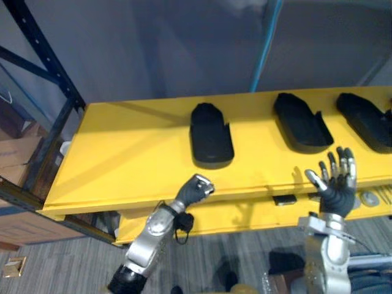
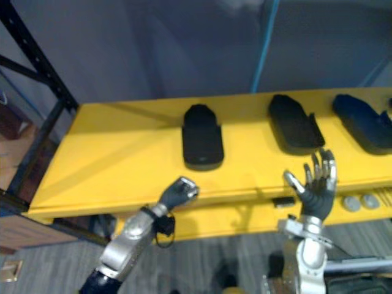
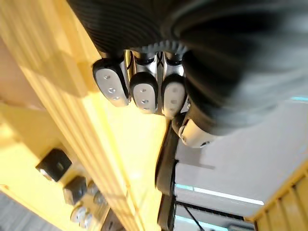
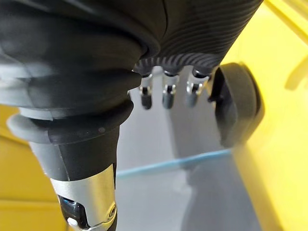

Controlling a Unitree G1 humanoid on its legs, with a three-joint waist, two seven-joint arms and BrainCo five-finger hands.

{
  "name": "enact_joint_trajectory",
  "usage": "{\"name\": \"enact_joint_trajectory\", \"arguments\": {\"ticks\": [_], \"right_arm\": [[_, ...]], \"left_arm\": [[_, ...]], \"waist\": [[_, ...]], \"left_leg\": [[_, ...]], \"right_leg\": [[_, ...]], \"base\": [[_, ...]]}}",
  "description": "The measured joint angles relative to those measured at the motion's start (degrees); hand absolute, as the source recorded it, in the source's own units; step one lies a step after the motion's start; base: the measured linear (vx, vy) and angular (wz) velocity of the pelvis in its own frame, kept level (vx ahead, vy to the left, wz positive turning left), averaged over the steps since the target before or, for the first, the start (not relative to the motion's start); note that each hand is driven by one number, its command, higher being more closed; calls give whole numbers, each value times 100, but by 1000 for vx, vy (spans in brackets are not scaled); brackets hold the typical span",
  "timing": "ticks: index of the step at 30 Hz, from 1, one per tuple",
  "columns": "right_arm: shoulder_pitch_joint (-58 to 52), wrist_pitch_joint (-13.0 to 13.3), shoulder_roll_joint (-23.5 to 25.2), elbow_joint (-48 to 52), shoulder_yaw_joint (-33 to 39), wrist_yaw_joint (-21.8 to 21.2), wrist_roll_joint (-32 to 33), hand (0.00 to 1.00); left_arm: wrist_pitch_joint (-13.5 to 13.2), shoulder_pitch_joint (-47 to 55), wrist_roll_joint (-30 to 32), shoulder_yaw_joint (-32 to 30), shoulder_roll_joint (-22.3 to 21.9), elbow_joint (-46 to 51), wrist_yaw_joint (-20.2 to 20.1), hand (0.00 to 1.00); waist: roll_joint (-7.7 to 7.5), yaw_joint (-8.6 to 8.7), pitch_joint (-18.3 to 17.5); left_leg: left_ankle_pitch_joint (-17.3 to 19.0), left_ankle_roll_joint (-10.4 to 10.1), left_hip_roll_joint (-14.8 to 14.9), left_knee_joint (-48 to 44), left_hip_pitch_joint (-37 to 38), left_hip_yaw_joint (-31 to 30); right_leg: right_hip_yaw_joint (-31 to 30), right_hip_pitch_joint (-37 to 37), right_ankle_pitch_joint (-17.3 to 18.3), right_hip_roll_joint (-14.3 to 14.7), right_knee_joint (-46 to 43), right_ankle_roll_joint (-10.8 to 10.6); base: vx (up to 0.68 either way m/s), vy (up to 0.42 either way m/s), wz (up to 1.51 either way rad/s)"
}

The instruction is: Walk over and take plastic housings, then place them on the shelf

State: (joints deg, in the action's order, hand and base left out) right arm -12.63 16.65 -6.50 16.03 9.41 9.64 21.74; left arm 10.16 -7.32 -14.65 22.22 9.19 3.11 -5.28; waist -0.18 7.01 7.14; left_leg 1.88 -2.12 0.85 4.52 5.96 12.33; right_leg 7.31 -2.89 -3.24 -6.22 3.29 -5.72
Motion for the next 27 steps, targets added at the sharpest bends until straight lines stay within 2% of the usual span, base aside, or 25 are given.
{"name": "enact_joint_trajectory", "arguments": {"ticks": [7, 13, 21, 27], "right_arm": [[-10, 2, 1, -102, -200, -2, -1, 0], [-11, 6, 3, -114, -236, -101, 0, 0], [-100, 63, 21, -127, -242, -104, 0, 0], [-114, 64, 22, -163, -236, -119, 0, 0]], "left_arm": [[19, -560, 0, 172, -263, -690, 651, 100], [-37, -733, 0, 149, -299, -1143, 1069, 100], [-161, -1053, 5, 94, -416, -1669, 1397, 100], [-280, -1200, 6, -13, -492, -1982, 1449, 100]], "waist": [[0, 42, -4], [-6, 96, -7], [-13, 172, -11], [-26, 179, -16]], "left_leg": [[6, 10, 1, 2, -4, 104], [7, 11, 2, 2, 10, 164], [14, 24, 2, 35, 41, 263], [17, 24, 8, 41, 92, 334]], "right_leg": [[-121, 76, -18, 10, -36, -4], [-177, 90, -40, 15, -43, -28], [-292, 112, -83, 26, -43, -44], [-407, 109, -99, 32, -43, -36]], "base": [[-5, 4, -8], [-5, 2, -3], [-15, 4, -7], [-2, 7, -6]]}}
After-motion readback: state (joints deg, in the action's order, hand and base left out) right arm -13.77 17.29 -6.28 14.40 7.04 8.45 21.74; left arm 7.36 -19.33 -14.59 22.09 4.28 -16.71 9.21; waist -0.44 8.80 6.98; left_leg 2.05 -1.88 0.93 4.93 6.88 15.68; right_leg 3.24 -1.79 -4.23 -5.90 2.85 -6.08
